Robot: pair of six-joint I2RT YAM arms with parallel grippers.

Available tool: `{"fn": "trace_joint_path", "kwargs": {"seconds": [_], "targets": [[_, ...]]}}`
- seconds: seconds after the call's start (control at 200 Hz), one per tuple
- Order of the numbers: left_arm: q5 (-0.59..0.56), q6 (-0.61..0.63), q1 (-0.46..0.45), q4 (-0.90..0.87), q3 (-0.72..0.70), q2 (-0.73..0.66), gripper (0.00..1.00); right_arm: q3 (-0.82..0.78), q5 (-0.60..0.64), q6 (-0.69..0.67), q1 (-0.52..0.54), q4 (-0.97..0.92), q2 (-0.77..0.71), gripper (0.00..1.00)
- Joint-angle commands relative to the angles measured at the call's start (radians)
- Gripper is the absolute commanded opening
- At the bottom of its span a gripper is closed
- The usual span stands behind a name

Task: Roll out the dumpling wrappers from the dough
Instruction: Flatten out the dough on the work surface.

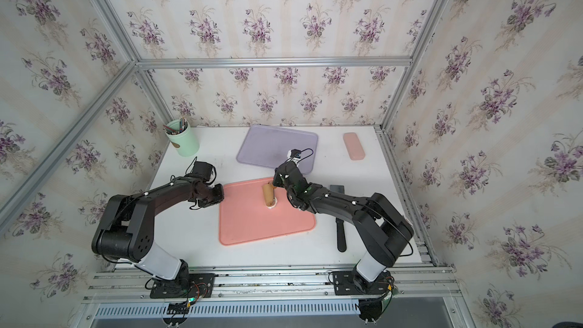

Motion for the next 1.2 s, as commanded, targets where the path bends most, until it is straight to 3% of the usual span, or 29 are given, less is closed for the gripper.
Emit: {"fn": "trace_joint_path", "kwargs": {"seconds": [0.0,0.095,0.235,0.48,0.709,0.889,1.079,1.194], "targets": [[-0.026,-0.027,-0.001,-0.017,-0.005,0.017,0.0,-0.007,-0.084,-0.002,0.027,-0.116,0.06,0.0],[-0.029,-0.03,-0.001,-0.021,-0.004,0.018,0.0,-0.037,-0.027,0.028,-0.003,-0.124,0.013,0.0],[-0.041,-0.028,-0.001,-0.027,0.0,0.016,0.0,-0.133,-0.167,0.074,-0.156,-0.076,-0.068,0.0],[-0.056,-0.031,-0.001,-0.039,0.003,0.008,0.0,-0.286,-0.159,0.125,-0.267,-0.048,-0.156,0.0],[-0.064,-0.024,-0.001,-0.042,0.005,0.012,0.0,-0.269,-0.073,0.023,-0.239,-0.088,-0.276,0.0],[-0.058,-0.022,-0.001,-0.04,0.004,0.013,0.0,-0.202,-0.128,0.028,-0.186,-0.059,-0.308,0.0],[-0.062,-0.011,-0.001,-0.042,0.009,0.013,0.0,-0.214,-0.197,0.078,-0.123,0.004,-0.187,0.0],[-0.051,-0.015,-0.001,-0.041,0.012,0.018,0.0,-0.222,-0.132,0.084,-0.117,-0.032,-0.152,0.0]]}}
